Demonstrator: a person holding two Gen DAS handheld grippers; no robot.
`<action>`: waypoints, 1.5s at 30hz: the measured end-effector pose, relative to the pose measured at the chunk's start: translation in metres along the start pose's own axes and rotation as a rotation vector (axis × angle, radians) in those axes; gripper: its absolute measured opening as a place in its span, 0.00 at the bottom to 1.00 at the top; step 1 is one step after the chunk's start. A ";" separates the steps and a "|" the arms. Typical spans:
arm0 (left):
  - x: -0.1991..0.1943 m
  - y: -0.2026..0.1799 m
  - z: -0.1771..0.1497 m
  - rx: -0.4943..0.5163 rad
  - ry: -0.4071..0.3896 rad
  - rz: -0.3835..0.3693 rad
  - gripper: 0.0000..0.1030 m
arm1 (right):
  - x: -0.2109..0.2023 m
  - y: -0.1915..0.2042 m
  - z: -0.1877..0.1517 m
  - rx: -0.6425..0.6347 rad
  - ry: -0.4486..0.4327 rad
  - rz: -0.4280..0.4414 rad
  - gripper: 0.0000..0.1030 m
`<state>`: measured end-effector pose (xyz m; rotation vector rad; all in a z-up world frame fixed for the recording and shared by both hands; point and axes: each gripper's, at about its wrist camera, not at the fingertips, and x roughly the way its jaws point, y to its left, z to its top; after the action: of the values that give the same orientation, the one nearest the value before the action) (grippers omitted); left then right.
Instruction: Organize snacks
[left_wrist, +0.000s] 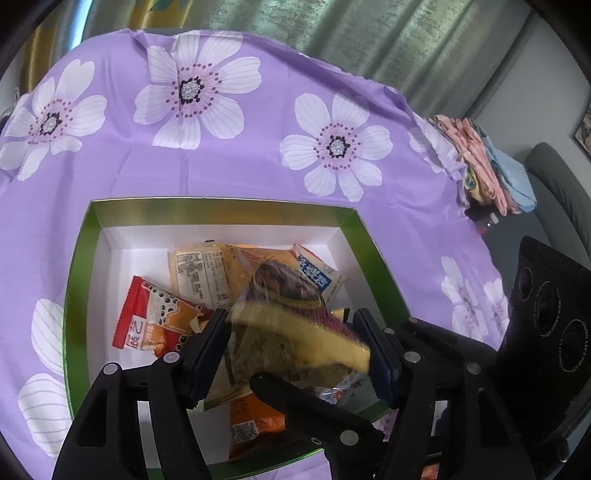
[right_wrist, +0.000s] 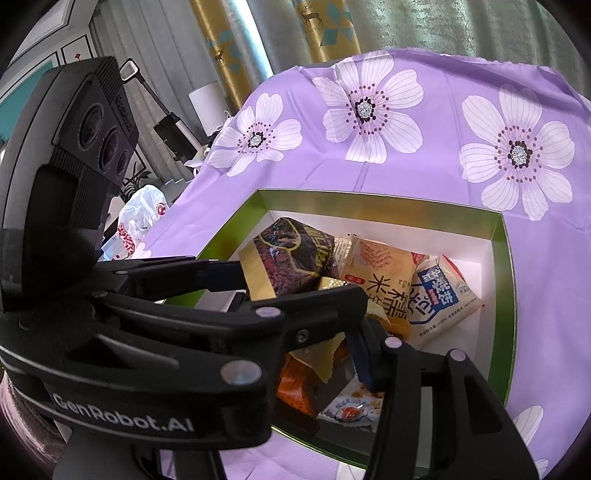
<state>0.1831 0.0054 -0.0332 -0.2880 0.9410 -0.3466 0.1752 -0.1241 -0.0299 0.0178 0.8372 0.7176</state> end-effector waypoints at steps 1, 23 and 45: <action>0.001 -0.001 0.001 0.000 0.003 0.006 0.66 | 0.000 0.000 0.000 0.000 0.000 -0.002 0.52; -0.033 -0.017 -0.003 0.067 -0.045 0.131 0.91 | -0.027 0.004 0.003 -0.016 -0.054 -0.135 0.88; -0.110 -0.056 -0.018 0.108 -0.160 0.284 0.96 | -0.097 0.036 0.000 -0.086 -0.132 -0.306 0.99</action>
<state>0.1000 -0.0024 0.0592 -0.0792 0.7897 -0.1110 0.1108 -0.1538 0.0451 -0.1365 0.6637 0.4584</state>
